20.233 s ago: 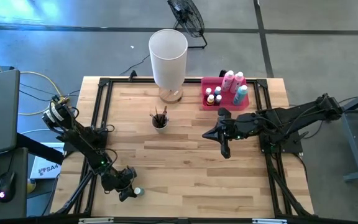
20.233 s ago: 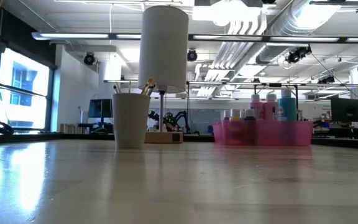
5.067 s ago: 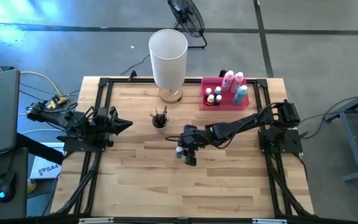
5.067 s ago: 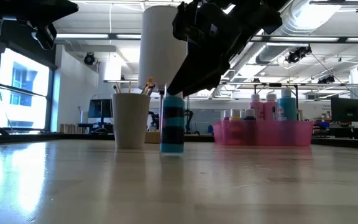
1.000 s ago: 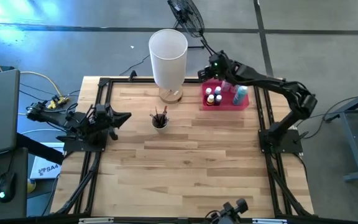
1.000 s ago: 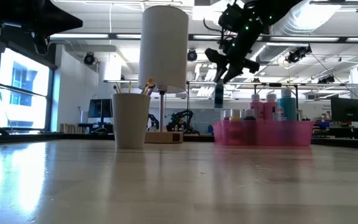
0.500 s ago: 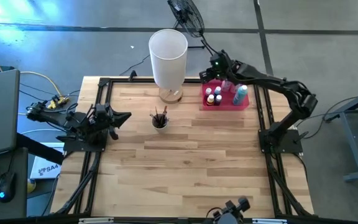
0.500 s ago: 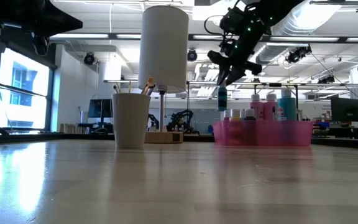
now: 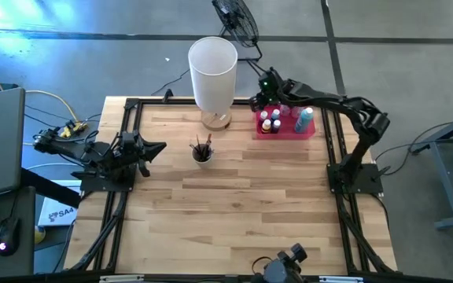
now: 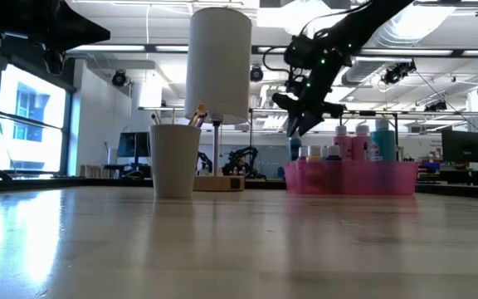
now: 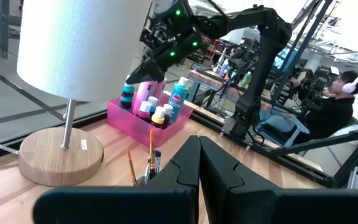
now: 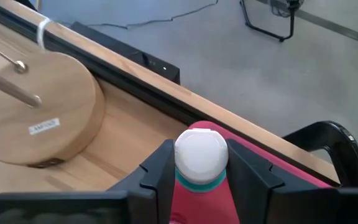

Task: Pick & Place Paint Supplies
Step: Put the small blue paint bottle into the pink bin

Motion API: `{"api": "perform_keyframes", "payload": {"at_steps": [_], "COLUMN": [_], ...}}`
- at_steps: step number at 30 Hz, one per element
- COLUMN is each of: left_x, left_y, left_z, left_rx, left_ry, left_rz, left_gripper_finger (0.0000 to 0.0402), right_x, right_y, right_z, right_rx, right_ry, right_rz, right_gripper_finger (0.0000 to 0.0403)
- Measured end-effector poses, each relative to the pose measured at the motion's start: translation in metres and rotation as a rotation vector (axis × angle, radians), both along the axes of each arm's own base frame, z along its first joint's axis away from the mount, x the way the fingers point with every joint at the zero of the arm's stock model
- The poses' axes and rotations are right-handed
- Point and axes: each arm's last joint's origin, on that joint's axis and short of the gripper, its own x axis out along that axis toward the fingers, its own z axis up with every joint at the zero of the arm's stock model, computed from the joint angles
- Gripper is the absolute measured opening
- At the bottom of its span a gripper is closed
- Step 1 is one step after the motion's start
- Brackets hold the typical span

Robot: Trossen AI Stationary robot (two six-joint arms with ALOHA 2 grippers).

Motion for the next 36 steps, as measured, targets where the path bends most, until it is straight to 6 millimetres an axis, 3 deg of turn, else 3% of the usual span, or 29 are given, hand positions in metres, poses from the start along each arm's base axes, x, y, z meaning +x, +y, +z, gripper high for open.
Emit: {"api": "perform_keyframes", "payload": {"at_steps": [7,36], "left_x": [0.0,0.0], "left_y": [0.0,0.0], "left_z": [0.0,-0.002], "left_rx": [0.0,0.007], "left_ry": [0.001,0.019], "left_rz": [0.0,0.001], "left_gripper_finger": [0.0,0.0], "right_x": [0.005,0.005], "right_y": [-0.004,-0.013], "right_z": [-0.014,-0.032], "right_rx": [0.004,0.025], "right_ry": [0.047,0.106], "right_rz": [0.012,0.068], "right_gripper_finger": [0.0119,0.0121]}}
